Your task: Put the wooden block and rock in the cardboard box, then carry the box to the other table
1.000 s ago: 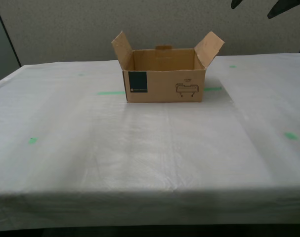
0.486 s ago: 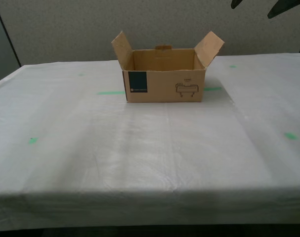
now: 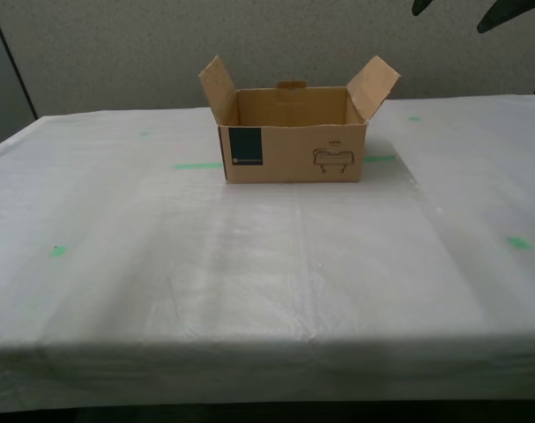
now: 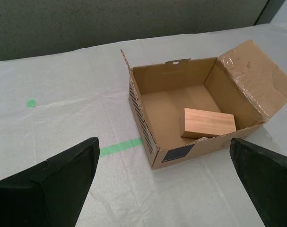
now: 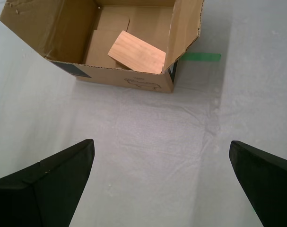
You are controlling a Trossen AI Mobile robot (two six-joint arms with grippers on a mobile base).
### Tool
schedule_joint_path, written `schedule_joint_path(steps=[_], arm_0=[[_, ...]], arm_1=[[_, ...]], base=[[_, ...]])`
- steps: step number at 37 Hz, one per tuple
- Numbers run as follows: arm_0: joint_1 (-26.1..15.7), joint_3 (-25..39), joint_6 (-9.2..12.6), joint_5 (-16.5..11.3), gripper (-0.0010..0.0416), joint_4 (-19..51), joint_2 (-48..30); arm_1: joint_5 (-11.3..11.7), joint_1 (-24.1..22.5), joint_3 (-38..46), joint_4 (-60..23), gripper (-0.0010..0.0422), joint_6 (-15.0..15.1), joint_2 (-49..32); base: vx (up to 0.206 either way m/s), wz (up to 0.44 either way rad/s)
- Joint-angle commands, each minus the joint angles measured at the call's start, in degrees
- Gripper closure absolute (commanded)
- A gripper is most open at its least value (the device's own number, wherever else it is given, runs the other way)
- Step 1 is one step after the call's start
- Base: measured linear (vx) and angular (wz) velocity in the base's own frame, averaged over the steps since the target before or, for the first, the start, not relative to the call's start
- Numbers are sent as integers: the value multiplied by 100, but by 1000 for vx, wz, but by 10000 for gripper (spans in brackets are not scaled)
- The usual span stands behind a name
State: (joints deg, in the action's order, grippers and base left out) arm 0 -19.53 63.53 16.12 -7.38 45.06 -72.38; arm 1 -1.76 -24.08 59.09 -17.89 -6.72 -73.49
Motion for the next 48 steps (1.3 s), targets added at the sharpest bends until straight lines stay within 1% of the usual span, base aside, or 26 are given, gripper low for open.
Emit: schedule_joint_path(steps=[1, 48], arm_0=[[-2, 4, 9, 20, 7, -4, 4], [-2, 4, 11, 20, 7, -4, 4]], arm_1=[[9, -2, 4, 9, 34, 7, 2], [9, -2, 4, 9, 34, 7, 2]], base=[[0, 0], [0, 0]])
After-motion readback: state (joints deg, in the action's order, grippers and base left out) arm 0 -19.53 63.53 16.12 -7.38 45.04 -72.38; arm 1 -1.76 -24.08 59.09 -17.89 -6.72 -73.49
